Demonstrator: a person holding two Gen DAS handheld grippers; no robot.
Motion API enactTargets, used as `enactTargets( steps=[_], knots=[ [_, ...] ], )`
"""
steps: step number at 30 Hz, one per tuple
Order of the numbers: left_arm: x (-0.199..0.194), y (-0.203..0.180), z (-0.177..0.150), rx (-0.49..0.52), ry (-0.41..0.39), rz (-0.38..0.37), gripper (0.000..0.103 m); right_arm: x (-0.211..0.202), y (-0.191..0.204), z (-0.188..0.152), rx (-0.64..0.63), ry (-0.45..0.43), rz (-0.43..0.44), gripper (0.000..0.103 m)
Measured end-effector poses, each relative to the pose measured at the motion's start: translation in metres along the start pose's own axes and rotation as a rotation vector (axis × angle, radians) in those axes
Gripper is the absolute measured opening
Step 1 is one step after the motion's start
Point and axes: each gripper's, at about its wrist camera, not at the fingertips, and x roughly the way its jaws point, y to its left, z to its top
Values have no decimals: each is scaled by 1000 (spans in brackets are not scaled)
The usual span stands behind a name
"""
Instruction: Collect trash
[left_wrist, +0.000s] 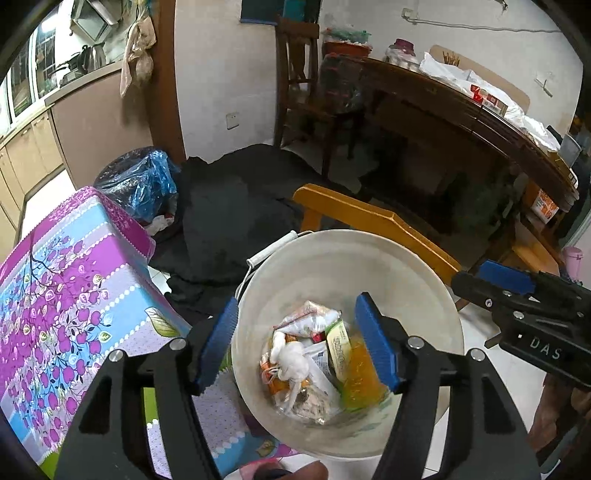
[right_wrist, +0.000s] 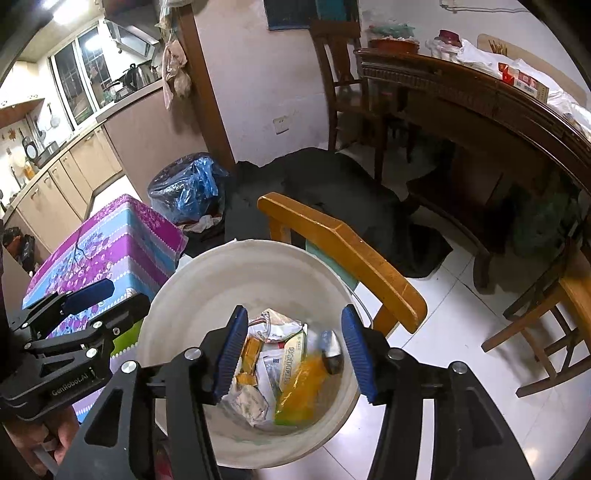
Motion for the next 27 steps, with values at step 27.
enactTargets(
  steps=[27],
  knots=[
    [-31, 4, -14, 13, -83, 53, 90, -55, 23, -30, -44, -193, -5, 81]
  ],
)
